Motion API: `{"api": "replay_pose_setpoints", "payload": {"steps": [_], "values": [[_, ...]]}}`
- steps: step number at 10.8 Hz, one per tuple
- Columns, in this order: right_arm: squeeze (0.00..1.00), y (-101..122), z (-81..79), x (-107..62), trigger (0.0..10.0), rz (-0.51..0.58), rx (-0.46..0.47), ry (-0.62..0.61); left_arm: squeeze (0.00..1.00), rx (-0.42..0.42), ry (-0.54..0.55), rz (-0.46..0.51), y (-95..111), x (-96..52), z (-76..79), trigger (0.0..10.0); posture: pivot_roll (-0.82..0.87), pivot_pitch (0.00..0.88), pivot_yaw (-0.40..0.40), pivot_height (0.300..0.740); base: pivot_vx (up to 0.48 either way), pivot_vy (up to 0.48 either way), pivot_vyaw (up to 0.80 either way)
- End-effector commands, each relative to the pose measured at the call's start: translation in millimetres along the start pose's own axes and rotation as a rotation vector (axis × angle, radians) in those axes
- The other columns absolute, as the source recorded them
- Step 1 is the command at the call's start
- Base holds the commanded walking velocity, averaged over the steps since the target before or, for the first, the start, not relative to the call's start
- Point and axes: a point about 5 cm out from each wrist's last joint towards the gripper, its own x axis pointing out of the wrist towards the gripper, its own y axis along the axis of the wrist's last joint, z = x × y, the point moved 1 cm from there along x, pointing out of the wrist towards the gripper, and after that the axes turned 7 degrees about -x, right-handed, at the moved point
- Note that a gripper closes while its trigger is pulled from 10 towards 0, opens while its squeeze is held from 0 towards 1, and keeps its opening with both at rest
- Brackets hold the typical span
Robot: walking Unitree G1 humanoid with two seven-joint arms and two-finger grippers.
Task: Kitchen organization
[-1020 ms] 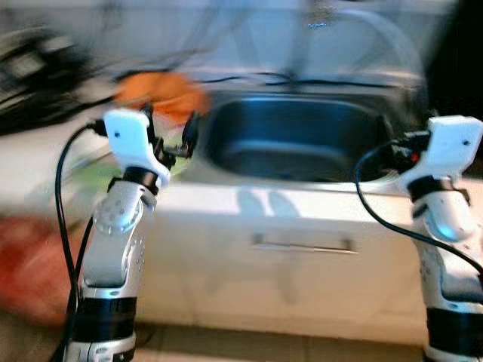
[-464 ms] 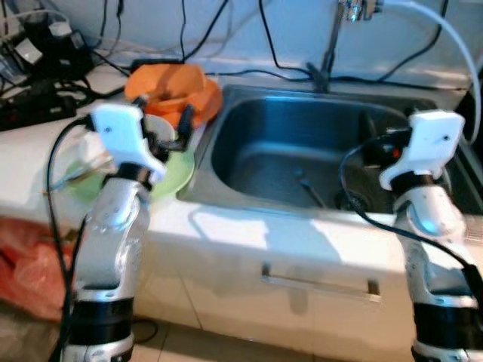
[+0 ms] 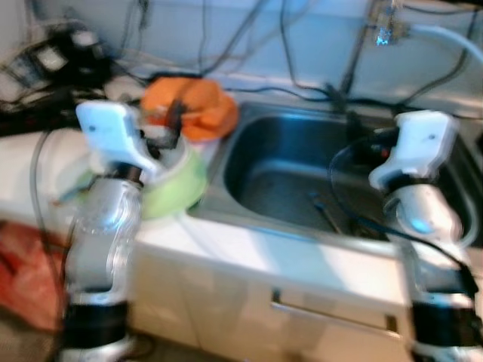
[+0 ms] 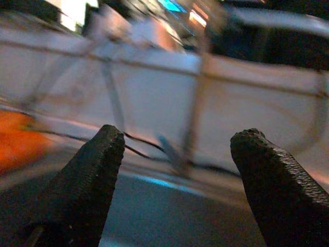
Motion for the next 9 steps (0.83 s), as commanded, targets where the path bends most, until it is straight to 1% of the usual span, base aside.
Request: {"api": "replay_pose_setpoints", "payload": {"steps": [1,3,4,5,6,7,8,9], "values": [[0.0,4,-9.1,1.2,10.0,0.017,0.009,0.022,0.0,0.02,0.029,0.0,5,-1.2,-9.1,10.0,0.19,0.001,0.026,0.74,0.0,0.0,0.0],[0.0,3,-9.4,0.7,10.0,0.016,0.01,0.021,0.0,0.02,0.029,-0.004,5,-0.7,-7.9,10.0,0.19,0.003,0.03,0.74,0.0,0.0,0.0],[0.0,3,-10.0,-0.3,10.0,0.012,0.017,0.022,0.0,0.056,0.053,-0.013,4,-2.2,-9.6,10.0,0.19,0.003,0.033,0.74,0.0,0.0,0.0],[0.0,3,-11.7,-1.0,10.0,0.009,0.027,0.031,0.0,0.119,0.085,-0.02,3,-5.8,-11.7,10.0,0.2,0.005,0.033,0.74,0.0,0.0,0.0],[0.0,3,-12.9,-0.8,10.0,0.008,0.035,0.038,0.0,0.134,0.104,-0.012,4,-8.1,-13.2,10.0,0.2,0.005,0.033,0.74,0.0,0.0,0.0],[0.0,3,-13.4,-0.6,10.0,0.003,0.041,0.043,0.0,0.16,0.11,-0.001,8,-8.8,-14.4,10.0,0.2,0.006,0.032,0.74,0.0,0.0,0.0],[0.0,0,-15.8,0.3,10.0,-0.028,0.092,0.085,0.0,0.175,0.132,0.032,20,-8.0,-15.8,10.0,0.21,0.011,0.03,0.74,0.0,0.0,0.0],[0.0,0,-19.2,0.9,10.0,-0.032,0.108,0.136,0.0,0.193,0.107,0.041,24,-9.8,-12.4,10.0,0.22,0.012,0.032,0.74,0.0,0.0,0.0]]}}
